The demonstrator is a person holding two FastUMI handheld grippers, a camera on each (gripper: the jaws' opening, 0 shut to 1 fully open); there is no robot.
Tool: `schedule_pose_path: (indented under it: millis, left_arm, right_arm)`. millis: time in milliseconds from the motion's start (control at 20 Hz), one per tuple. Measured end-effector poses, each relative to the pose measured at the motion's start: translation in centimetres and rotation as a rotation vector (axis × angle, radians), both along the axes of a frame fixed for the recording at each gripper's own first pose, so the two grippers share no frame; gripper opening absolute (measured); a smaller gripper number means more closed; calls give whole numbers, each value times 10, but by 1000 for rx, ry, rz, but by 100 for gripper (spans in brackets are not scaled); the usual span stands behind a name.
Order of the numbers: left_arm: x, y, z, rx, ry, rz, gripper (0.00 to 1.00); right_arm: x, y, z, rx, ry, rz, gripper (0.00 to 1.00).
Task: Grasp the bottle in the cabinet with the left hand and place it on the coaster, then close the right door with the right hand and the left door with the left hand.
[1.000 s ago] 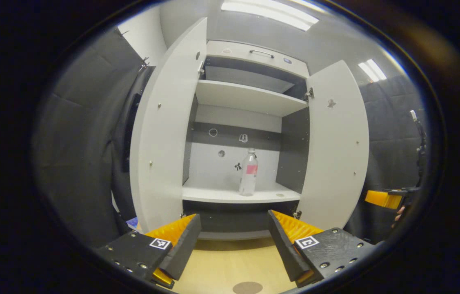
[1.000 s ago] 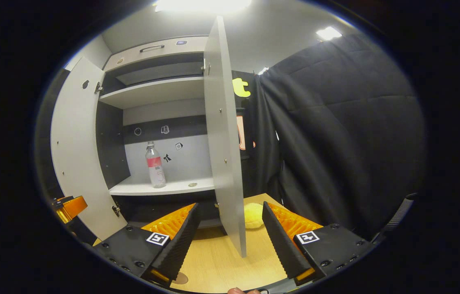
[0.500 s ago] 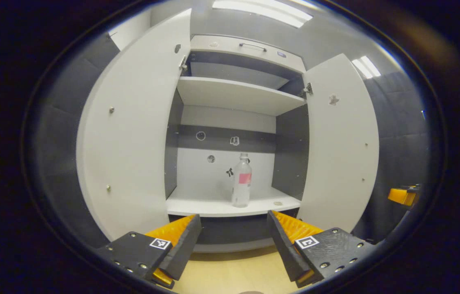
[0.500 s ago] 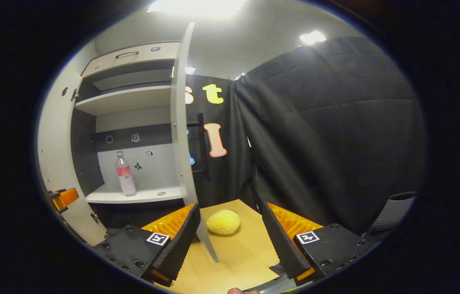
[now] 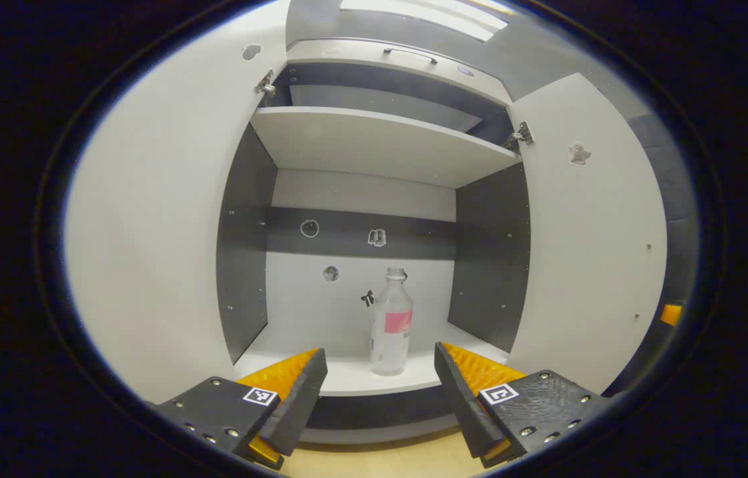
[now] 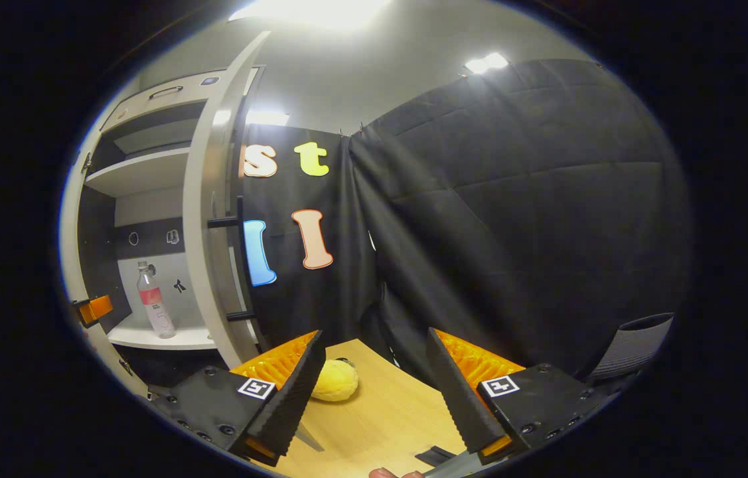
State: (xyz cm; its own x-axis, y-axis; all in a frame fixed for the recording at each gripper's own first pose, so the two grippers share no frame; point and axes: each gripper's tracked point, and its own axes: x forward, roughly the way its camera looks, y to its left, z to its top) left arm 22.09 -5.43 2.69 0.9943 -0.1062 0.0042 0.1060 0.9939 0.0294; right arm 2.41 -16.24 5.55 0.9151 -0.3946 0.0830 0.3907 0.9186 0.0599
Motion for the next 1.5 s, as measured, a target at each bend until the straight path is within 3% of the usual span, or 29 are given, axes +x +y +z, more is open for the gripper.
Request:
schedule_pose_path:
  millis: [50,350,400,450,500,550,650,1200,1250,1300,1400,1450,1500]
  left_arm:
    - [11,-3,-1,0,0,-1,94]
    - [65,-15,-7,37,6,16,94]
    - [73,-17,-8,46,6,15,94]
    - [80,-19,-10,50,7,15,94]
    - [88,-21,-11,53,7,15,94]
    - [96,-22,-14,60,5,20,94]
    - [114,-25,-22,75,18,25,94]
    - [167,-33,-40,32,66,25,94]
    - [169,-31,-41,27,72,32,94]
    - [173,-30,-41,22,72,42,100]
    - [183,-28,-43,17,72,51,100]
    - [186,-29,-43,21,74,54,91]
    - [189,-28,-43,27,71,52,91]
  right_arm:
    - [7,-4,1,0,1,0,96]
    - [43,-25,11,-3,-10,2,97]
    - [48,-29,10,-1,-11,0,92]
    - [49,-31,10,-1,-11,-5,97]
    - [50,-35,8,-4,-11,-15,92]
    - [52,-39,7,-7,-10,-23,97]
    - [56,-46,3,-4,2,-32,96]
    - [70,-69,-7,10,18,-66,97]
    - [71,-70,-7,12,20,-68,92]
    - [72,-71,-10,15,22,-68,92]
    - [74,-75,-10,18,23,-73,97]
    - [76,-76,-9,20,23,-76,97]
    - [76,-78,-11,21,21,-79,97]
